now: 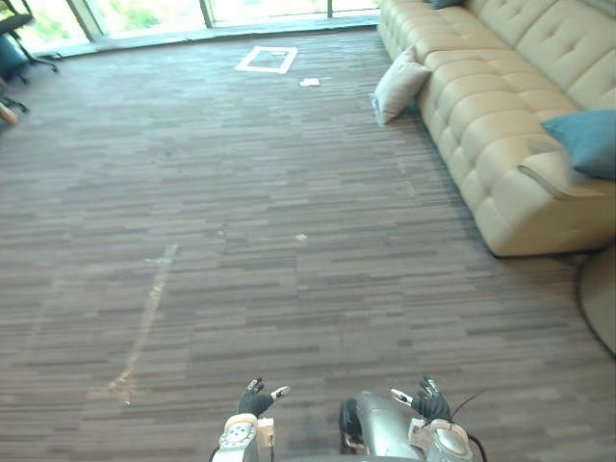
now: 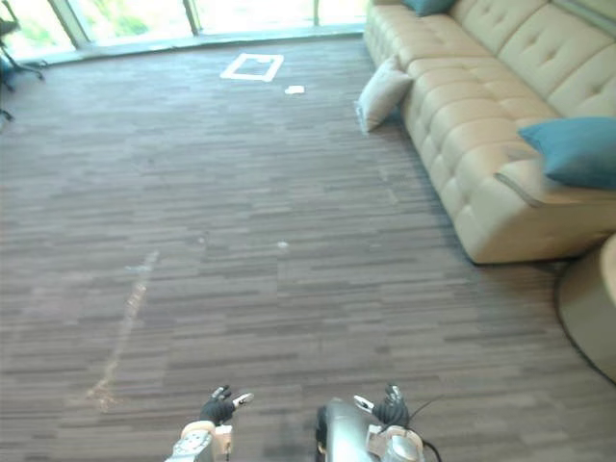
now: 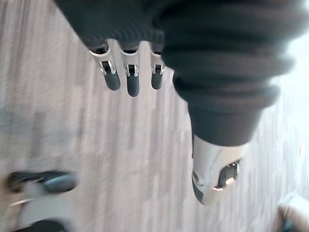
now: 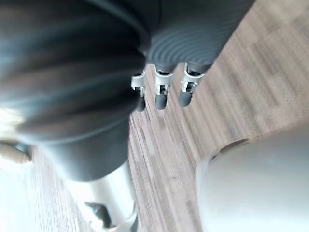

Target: Pick up cushions and gather them together orderly.

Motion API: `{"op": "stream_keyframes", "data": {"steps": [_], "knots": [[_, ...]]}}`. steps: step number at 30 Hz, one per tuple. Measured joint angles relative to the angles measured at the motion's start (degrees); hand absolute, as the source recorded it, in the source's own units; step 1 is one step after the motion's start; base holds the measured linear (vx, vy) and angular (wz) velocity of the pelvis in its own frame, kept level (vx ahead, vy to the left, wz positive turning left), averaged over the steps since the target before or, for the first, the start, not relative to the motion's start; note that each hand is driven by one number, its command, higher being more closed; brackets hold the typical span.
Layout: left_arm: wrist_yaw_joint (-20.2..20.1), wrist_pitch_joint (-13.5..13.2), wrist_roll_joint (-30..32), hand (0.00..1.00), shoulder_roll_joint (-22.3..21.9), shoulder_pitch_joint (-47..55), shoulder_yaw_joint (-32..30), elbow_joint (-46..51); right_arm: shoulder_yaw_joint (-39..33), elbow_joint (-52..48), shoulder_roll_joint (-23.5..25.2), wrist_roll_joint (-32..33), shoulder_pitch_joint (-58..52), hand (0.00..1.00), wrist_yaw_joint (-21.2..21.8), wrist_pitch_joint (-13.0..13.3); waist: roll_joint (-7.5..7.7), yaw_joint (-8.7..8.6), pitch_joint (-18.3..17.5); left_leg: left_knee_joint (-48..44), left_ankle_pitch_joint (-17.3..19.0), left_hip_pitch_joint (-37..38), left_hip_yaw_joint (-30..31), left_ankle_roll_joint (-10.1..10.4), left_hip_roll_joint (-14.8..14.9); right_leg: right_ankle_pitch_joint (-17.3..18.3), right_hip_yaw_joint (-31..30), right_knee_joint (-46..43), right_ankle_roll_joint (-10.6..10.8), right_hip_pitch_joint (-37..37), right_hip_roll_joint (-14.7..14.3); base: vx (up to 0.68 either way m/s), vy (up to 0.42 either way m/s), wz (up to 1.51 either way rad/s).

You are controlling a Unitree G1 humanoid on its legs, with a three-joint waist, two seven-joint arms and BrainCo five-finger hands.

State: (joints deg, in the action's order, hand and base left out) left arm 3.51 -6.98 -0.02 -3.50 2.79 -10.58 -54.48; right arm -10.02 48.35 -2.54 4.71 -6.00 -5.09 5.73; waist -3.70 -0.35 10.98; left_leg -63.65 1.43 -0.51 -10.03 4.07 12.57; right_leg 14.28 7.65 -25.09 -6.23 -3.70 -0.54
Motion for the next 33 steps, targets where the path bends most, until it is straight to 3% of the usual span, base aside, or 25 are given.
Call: {"op": "stream_keyframes", "data": {"steps": [2, 3, 6, 8, 9, 10, 11, 12, 13, 14, 15, 16, 17, 18, 19, 21, 23, 25, 26, 27, 28, 30, 31, 32, 33], "knots": [[0.1, -0.2, -0.1, 0.0, 0.6, 0.7, 0.0, 1.8, 0.9, 0.7, 0.5, 0.4, 0.1, 0.0, 0.0, -0.3, 0.95, 1.13, 0.2, -2.0, 4.3, -5.8, -1.6, -0.1, 0.1, 0.6, -1.4, 5.9, -0.4, 7.8, -0.2, 0.5, -0.058, -0.41], [0.1, -0.6, -0.1, 0.0, 0.7, 1.3, 0.2, 3.3, 2.0, 0.7, 1.0, 0.4, 0.2, 0.0, 0.0, -0.4, 1.34, 1.75, 0.1, 1.9, 6.3, -9.5, -4.1, 0.0, 0.5, 1.1, -2.8, 9.8, 0.1, 11.9, -0.2, 0.52, -0.048, -0.63], [0.1, -1.5, -0.3, 0.0, 0.7, 1.8, 0.4, 5.5, 2.3, 0.7, 2.2, 0.4, 0.7, 0.0, 0.0, -0.7, 1.46, 2.8, 0.2, 23.0, 8.0, -16.2, -8.3, 0.1, -0.4, 3.9, -6.2, 14.1, 1.2, 19.1, 0.0, 0.57, 0.035, -0.57], [0.1, -2.2, -0.9, 0.0, 0.6, 2.4, 0.4, 6.8, 2.3, 0.7, 2.4, 0.4, 0.6, 0.0, -0.1, -0.7, 2.29, 3.28, -0.1, 38.8, 5.9, -17.6, -10.0, 2.0, -2.6, 6.7, -8.0, 15.5, 2.6, 22.8, 1.3, 0.67, 0.158, -0.56], [0.2, -2.4, -1.6, 0.0, 0.6, 2.4, 0.3, 7.3, 2.2, 1.0, 2.4, 0.4, 0.6, 0.0, -0.1, -0.7, 2.66, 3.93, -0.2, 45.2, 3.9, -17.7, -10.4, 1.0, -4.2, 7.7, -9.6, 16.2, 4.5, 24.9, 2.3, 0.87, 0.334, -0.96], [0.2, -2.4, -2.4, 0.0, 0.9, 2.5, 0.3, 7.6, 2.3, 2.0, 2.7, 0.4, 0.5, 0.0, -0.1, -0.7, 3.72, 4.71, -0.7, 46.0, -2.9, -17.3, -10.6, -3.0, -5.5, 8.7, -12.5, 15.1, 6.4, 26.7, 4.1, 0.9, 0.368, -0.96], [0.1, -2.4, -2.4, 0.0, 1.4, 2.5, 0.3, 7.6, 2.2, 2.2, 2.8, 0.4, 0.2, 0.0, 0.0, -0.8, 4.87, 4.85, -1.4, 45.5, -5.3, -17.4, -11.1, -4.7, -6.4, 8.8, -13.5, 14.2, 7.0, 26.6, 5.2, 0.78, 0.343, -0.65], [0.1, -2.3, -2.4, 0.0, 2.5, 2.3, 0.3, 7.5, 1.7, 2.4, 4.1, 0.4, -0.3, 0.0, 0.0, -0.8, 7.07, 4.59, -2.6, 43.3, -2.9, -17.4, -11.7, -6.9, -8.1, 8.7, -14.1, 11.9, 7.6, 25.9, 7.7, 0.65, 0.271, -0.06], [0.0, -2.4, -2.3, 0.0, 2.8, 2.2, 0.4, 7.8, 0.5, 2.5, 5.0, 0.4, -0.8, 0.0, 0.1, -0.8, 8.98, 3.71, -3.0, 40.4, 0.7, -17.3, -12.3, -8.0, -9.6, 6.5, -15.1, 6.7, 11.1, 24.4, 9.4, 0.82, 0.355, 0.12], [0.0, -2.4, -2.4, 0.0, 3.1, 1.9, 0.3, 7.6, -0.2, 2.5, 5.5, 0.3, -1.5, 0.0, 0.1, -0.8, 10.14, 3.82, -3.0, 38.8, 4.1, -15.9, -12.4, -7.7, -10.7, 2.9, -16.3, -0.4, 12.7, 22.4, 9.6, 0.95, 0.425, 0.19], [0.1, -2.2, -2.4, 0.0, 3.5, 1.4, 0.2, 6.9, -0.7, 2.7, 6.0, 0.3, -2.0, 0.0, 0.1, -0.9, 11.29, 3.84, -2.8, 39.0, 6.9, -13.1, -12.3, -7.6, -12.3, -3.6, -17.3, -11.5, 13.9, 18.5, 9.4, 0.9, 0.405, 0.15], [0.1, -2.1, -2.4, 0.0, 3.9, 0.8, 0.2, 6.0, -0.9, 2.7, 5.7, 0.3, -2.7, 0.0, 0.3, -0.9, 11.57, 3.5, -2.6, 39.9, 9.3, -10.3, -11.7, -7.5, -13.6, -12.1, -17.9, -22.9, 17.1, 13.0, 9.3, 0.7, 0.297, 0.14], [0.2, -1.5, -2.3, 0.0, 3.8, 0.1, 0.2, 4.5, -1.2, 2.6, 5.6, 0.3, -2.7, 0.0, 0.3, -0.6, 11.36, 3.36, -2.4, 40.7, 11.0, -7.2, -11.3, -7.2, -14.6, -12.0, -17.6, -32.4, 17.4, 8.1, 9.0, 0.65, 0.231, 0.09], [0.2, -1.0, -2.3, 0.0, 3.2, -0.4, 0.5, 2.9, -1.2, 2.4, 5.3, 0.3, -2.9, 0.0, 0.3, -0.5, 10.94, 3.1, -2.1, 42.2, 12.8, -2.8, -10.9, -7.1, -15.1, -9.3, -17.0, -40.0, 16.9, 3.4, 8.1, 0.64, 0.199, 0.06], [0.2, -0.9, -2.3, 0.0, 1.9, -0.8, 1.3, 1.7, -1.3, 0.3, 4.8, 0.4, -4.2, 0.0, 0.4, 0.0, 8.76, 2.84, -1.7, 45.6, 14.0, 3.1, -10.1, -7.1, -15.3, -5.1, -14.5, -43.8, 15.3, -2.9, 6.7, 0.65, 0.186, 0.1], [0.1, -0.8, -2.3, 0.0, 0.9, -1.0, 3.4, 0.3, -1.9, -2.2, 4.5, 0.4, -4.8, 0.0, 0.4, 1.0, 7.48, 1.39, -1.7, 51.2, 15.2, 10.6, -7.2, -7.2, -15.4, -0.5, -9.5, -40.7, 13.1, -12.4, 4.5, 0.64, 0.139, 0.44], [-0.1, -0.7, -2.3, 0.0, 0.2, -1.3, 3.9, -1.0, -2.7, -2.6, 4.6, 1.1, -4.6, 0.0, 0.4, 1.6, 7.76, 0.19, -1.5, 53.6, 16.5, 14.9, -4.7, -7.4, -15.3, 1.0, -7.4, -31.7, 11.0, -17.9, 3.4, 0.57, 0.029, 0.74], [-0.2, 0.1, -2.3, 0.0, 0.0, -1.3, 4.4, -2.5, -2.8, -2.3, 4.4, 2.2, -4.3, 0.0, 0.4, 1.5, 7.8, -0.22, -1.5, 56.1, 17.3, 19.9, -3.0, -8.3, -15.2, -1.1, -5.8, -15.6, 8.7, -19.3, 3.3, 0.82, -0.082, 0.79], [-0.1, 0.1, -2.4, 0.0, 0.0, -1.2, 4.9, -2.5, -2.7, -2.3, 4.3, 2.3, -4.2, 0.0, 0.5, 1.5, 7.89, -0.24, -1.4, 57.1, 18.2, 22.8, -1.8, -9.0, -15.1, -4.0, -6.0, -6.9, 7.3, -20.2, 3.2, 0.78, -0.135, 0.93], [0.0, 0.1, -2.3, 0.0, 0.0, -1.0, 4.9, -2.4, -2.6, -2.3, 4.0, 2.3, -4.0, 0.0, 0.5, 1.5, 7.32, -0.56, -1.5, 57.5, 19.4, 24.8, 0.1, -8.4, -14.5, -10.4, -6.4, -5.3, 6.0, -20.2, 2.7, 0.65, -0.135, 0.86], [0.0, 0.1, -2.3, 0.0, 0.0, -0.9, 4.9, -2.7, -1.7, -1.9, 3.1, 2.2, -3.2, 0.0, 0.4, 1.4, 6.14, -0.51, -2.1, 57.1, 19.4, 25.9, 1.8, -8.1, -13.1, -10.4, -6.1, -7.9, 3.9, -20.1, 1.8, 0.63, -0.137, 0.57], [-0.2, 0.0, -2.1, 0.0, -0.1, -0.6, 3.9, -2.6, -0.8, -1.8, 2.3, 2.2, -1.9, 0.0, 0.5, 0.9, 4.31, -0.46, -1.8, 51.6, 15.3, 24.9, 4.4, -4.3, -11.2, -5.5, -4.7, -15.1, 2.0, -20.3, 2.7, 0.8, -0.223, 0.44], [-0.2, 0.0, -1.9, 0.0, -0.1, -0.8, 3.7, -2.5, -0.8, -2.1, 2.0, 2.1, -1.5, 0.0, 0.5, 0.7, 3.86, -1.08, -1.4, 46.4, 12.3, 23.5, 5.5, -3.8, -11.0, -4.4, -4.1, -18.2, 1.5, -20.1, 2.7, 0.69, -0.242, 0.56], [-0.2, 0.0, -1.5, 0.0, -0.1, -0.4, 3.5, -2.5, -0.7, -2.3, 1.8, 2.0, -1.7, 0.0, 0.5, 0.7, 3.08, -1.77, -1.7, 38.2, 9.3, 20.4, 6.5, -1.4, -10.0, -2.6, -3.7, -17.3, 2.1, -17.3, 2.1, 0.86, -0.242, 0.58], [-0.2, 0.0, -1.2, 0.0, -0.1, 0.2, 2.3, -2.0, -0.4, -2.3, 1.4, 2.1, -2.3, 0.0, 0.5, 0.3, 2.45, -2.29, -2.2, 22.4, 1.2, 12.7, 8.1, 2.2, -8.1, 2.1, -4.4, -10.9, 1.8, -10.7, 1.2, 0.71, -0.176, 0.37]]}}
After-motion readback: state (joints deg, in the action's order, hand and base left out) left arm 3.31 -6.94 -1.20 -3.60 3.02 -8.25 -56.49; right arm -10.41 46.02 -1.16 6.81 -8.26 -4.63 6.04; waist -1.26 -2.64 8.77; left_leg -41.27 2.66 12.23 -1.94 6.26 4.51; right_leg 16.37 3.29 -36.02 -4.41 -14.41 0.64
